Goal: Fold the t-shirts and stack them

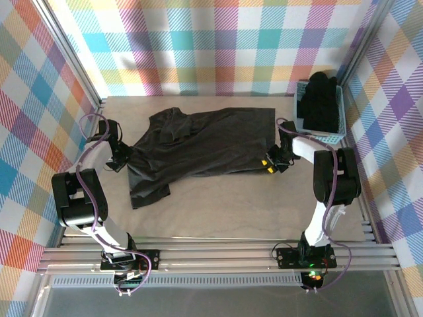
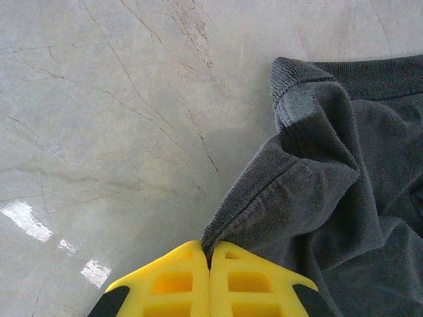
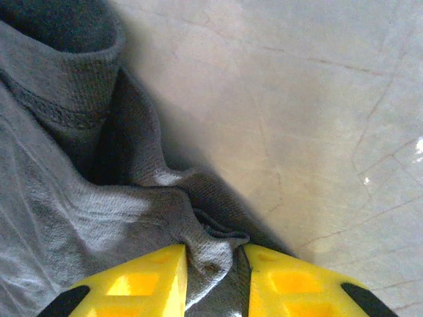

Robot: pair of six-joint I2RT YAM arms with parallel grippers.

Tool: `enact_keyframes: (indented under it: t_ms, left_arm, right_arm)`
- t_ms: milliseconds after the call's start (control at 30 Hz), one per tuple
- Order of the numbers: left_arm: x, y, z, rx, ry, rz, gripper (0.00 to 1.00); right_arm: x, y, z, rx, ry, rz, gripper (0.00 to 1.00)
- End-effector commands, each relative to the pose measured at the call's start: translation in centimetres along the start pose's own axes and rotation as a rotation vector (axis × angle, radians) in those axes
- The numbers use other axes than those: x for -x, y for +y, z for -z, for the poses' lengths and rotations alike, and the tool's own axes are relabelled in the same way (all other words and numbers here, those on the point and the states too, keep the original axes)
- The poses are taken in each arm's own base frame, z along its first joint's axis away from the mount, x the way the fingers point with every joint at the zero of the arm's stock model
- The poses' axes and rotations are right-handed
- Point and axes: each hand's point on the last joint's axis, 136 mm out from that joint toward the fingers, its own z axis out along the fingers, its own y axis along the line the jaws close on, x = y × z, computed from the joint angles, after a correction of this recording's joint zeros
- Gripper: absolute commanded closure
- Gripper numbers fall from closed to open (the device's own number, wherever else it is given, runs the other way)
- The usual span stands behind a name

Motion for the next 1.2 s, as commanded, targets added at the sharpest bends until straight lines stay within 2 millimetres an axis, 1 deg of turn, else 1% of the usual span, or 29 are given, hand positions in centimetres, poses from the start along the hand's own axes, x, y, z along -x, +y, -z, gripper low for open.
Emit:
enact_keyframes:
  t_ms: [0,67,167,233,333,633,767,967,1067,1167]
  left_arm:
    - [0.2,-0.5,0.4,-0.021,-0.004,0.006,1.00]
    - [0.2,-0.5,0.4,-0.020,-0.002,0.006,1.00]
    - [0.2,-0.5,0.4,-0.021,-0.003,0.006,1.00]
    - [0.2,-0.6,0.4,-0.023,-0.003,0.006,1.00]
    - [0.3,-0.7,0.6,-0.028,-0.007,0.008,1.00]
    - [0.3,-0.7,0.5,-0.030,-0.006,0.010,1.00]
    - [0.4,-0.8,0.5,-0.032,-0.003,0.012,1.00]
    - [0.5,-1.2,0.7,-0.036,0.007,0.016,1.00]
    - [0.8,-2.0,1.3,-0.066,0.007,0.034,1.00]
    - [1.2,-3.3,2.2,-0.114,0.009,0.081,1.00]
  right_arm:
    - [0.5,0.4,-0.3,0.006,-0.003,-0.020,0.72]
    - [0.7,0.8,-0.4,0.014,-0.005,-0.019,0.73]
    - [1.1,1.5,-0.2,0.022,-0.009,-0.025,0.79]
    - [1.4,2.0,0.1,0.030,-0.022,-0.028,0.81]
    - [1.7,2.8,0.6,0.041,-0.034,-0.028,0.88]
    - [1.6,3.4,1.6,0.029,-0.031,-0.062,1.00]
    - [1.4,3.8,3.1,0.010,-0.046,-0.071,1.00]
    - [0.4,4.1,5.4,0.001,-0.065,-0.092,1.00]
    - [0.0,4.6,6.5,0.018,-0.074,-0.081,1.00]
    - [-0.1,5.6,8.2,0.057,-0.114,-0.038,1.00]
